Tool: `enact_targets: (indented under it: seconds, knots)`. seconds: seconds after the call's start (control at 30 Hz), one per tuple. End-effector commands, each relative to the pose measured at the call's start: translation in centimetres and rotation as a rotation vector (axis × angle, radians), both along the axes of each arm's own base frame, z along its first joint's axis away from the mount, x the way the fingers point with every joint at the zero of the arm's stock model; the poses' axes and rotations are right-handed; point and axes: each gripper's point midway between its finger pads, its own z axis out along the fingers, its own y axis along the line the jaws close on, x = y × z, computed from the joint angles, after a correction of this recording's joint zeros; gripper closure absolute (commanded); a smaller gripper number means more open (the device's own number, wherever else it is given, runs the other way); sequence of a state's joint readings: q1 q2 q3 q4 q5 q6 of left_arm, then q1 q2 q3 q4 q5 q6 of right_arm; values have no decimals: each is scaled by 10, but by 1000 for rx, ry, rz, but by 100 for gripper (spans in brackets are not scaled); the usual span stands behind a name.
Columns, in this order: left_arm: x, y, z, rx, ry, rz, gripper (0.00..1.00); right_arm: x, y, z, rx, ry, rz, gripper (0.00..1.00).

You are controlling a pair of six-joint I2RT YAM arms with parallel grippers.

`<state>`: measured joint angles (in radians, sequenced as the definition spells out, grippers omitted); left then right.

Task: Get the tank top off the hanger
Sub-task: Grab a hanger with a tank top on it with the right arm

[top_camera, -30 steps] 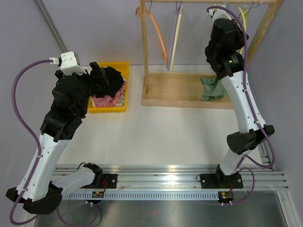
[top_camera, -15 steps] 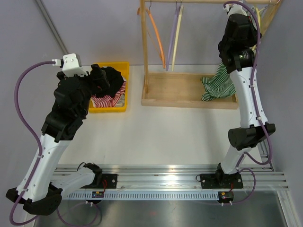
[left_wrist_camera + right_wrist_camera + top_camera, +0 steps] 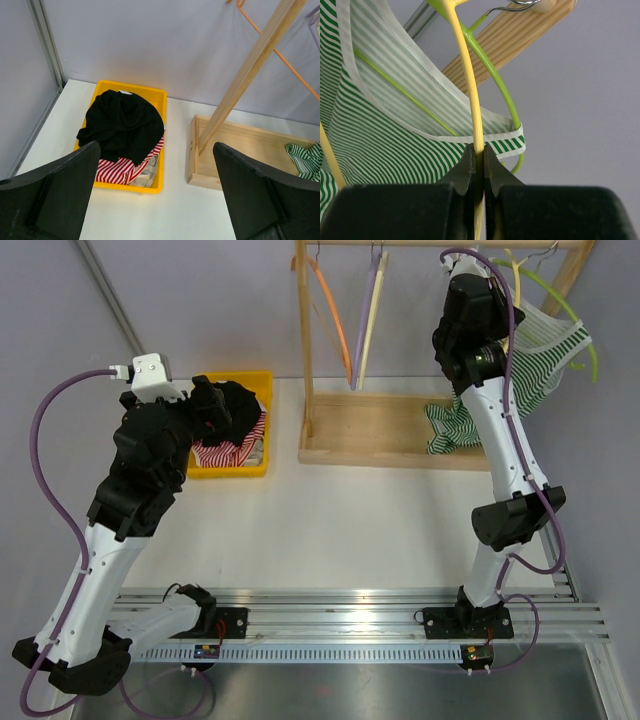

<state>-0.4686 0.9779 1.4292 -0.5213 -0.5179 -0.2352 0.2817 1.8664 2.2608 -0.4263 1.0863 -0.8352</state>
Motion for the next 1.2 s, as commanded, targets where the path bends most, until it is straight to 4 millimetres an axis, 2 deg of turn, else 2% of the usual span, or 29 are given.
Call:
enact_targets:
  seconds: [0.0,0.2,0.23,0.43,0.6,0.7,0.73,0.87,0.97,1.1,1.17]
  knots:
    - [1,-6,10,-22,-41,-26,1,-1,6,3,-58,56,3,100]
    - [-1,-6,11,-25,-44,-34,1,-13,0,24,-69,4,-24,100]
    - [-1,-6,12,-26,-45,-35,1,-16,-1,33,-76,-15,-30,100]
    - [-7,-2,16,-32,-62,-29,1,-17,-3,60,-100,-64,-39,100]
    - [-5,-3,15,-32,-59,-31,1,-14,-2,63,-116,-75,-41,100]
    - [-5,-5,14,-31,-56,-40,1,-12,-2,72,-138,-102,-50,100]
    - [-5,-5,14,-31,-55,-41,1,-17,-3,84,-139,-132,-56,100]
    - [-6,-3,14,-26,-55,-32,1,-21,-3,98,-139,-176,-49,100]
    - [-6,-3,14,-28,-58,-29,1,-21,-4,95,-140,-168,-41,100]
    - [-3,-6,11,-28,-49,-38,1,-16,-1,81,-130,-160,-39,100]
    - [-2,-7,11,-25,-47,-42,1,-16,-4,82,-135,-174,-59,100]
